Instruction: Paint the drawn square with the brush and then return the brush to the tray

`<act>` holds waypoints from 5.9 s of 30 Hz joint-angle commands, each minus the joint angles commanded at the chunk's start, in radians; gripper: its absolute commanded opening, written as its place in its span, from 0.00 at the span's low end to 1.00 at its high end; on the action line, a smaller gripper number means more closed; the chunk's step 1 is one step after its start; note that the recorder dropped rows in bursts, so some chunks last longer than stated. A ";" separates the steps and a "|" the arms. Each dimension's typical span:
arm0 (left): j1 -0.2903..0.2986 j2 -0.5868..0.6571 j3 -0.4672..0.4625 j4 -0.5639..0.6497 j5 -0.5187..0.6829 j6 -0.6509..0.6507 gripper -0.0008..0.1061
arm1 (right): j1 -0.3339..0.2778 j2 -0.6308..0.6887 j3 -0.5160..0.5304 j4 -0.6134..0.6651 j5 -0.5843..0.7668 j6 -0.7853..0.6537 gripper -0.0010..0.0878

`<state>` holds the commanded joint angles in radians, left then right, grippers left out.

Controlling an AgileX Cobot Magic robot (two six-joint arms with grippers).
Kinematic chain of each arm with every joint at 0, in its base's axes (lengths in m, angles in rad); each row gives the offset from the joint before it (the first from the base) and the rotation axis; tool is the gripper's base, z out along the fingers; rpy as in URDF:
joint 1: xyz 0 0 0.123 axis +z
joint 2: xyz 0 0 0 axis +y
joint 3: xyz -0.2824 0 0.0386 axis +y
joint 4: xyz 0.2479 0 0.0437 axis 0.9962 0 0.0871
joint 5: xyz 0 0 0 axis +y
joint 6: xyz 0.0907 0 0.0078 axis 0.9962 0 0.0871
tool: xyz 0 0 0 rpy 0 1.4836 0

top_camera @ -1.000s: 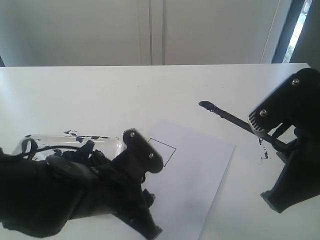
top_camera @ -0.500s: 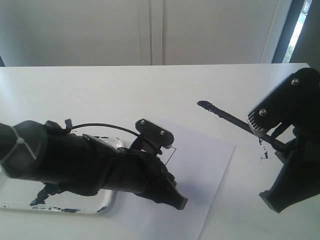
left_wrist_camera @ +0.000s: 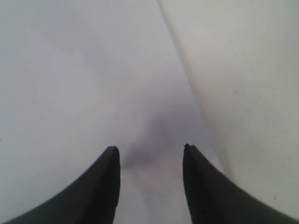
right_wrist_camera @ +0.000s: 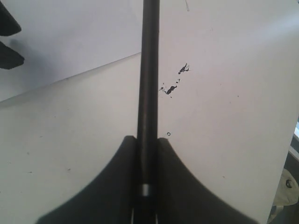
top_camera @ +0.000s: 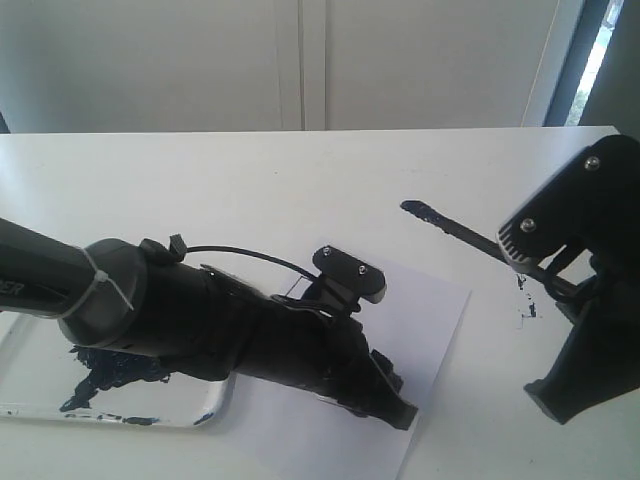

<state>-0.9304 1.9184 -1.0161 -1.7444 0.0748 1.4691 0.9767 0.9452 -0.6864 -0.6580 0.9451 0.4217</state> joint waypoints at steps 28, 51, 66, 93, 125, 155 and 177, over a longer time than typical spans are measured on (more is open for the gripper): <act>0.000 0.025 0.028 0.161 0.122 -0.142 0.45 | 0.000 0.000 0.000 -0.005 0.000 0.000 0.01; -0.096 0.014 0.028 0.632 0.292 -0.384 0.45 | 0.000 0.000 0.000 -0.004 -0.004 0.000 0.01; -0.096 -0.190 0.028 0.950 0.258 -0.623 0.45 | 0.000 0.000 0.000 -0.002 0.000 0.000 0.01; -0.090 -0.158 0.028 2.078 0.448 -1.681 0.46 | 0.000 0.000 0.000 0.009 -0.004 0.000 0.01; -0.046 -0.166 0.028 1.851 0.489 -1.488 0.44 | 0.000 0.000 0.000 0.021 -0.009 0.000 0.01; 0.034 -0.113 0.028 1.761 0.525 -1.461 0.49 | 0.000 0.000 0.002 0.033 -0.017 0.000 0.01; 0.034 -0.113 0.114 1.744 0.440 -1.469 0.57 | 0.000 0.005 0.040 0.379 -0.046 -0.298 0.01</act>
<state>-0.8963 1.8052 -0.9023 0.0000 0.5153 0.0000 0.9767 0.9501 -0.6463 -0.2788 0.8996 0.1236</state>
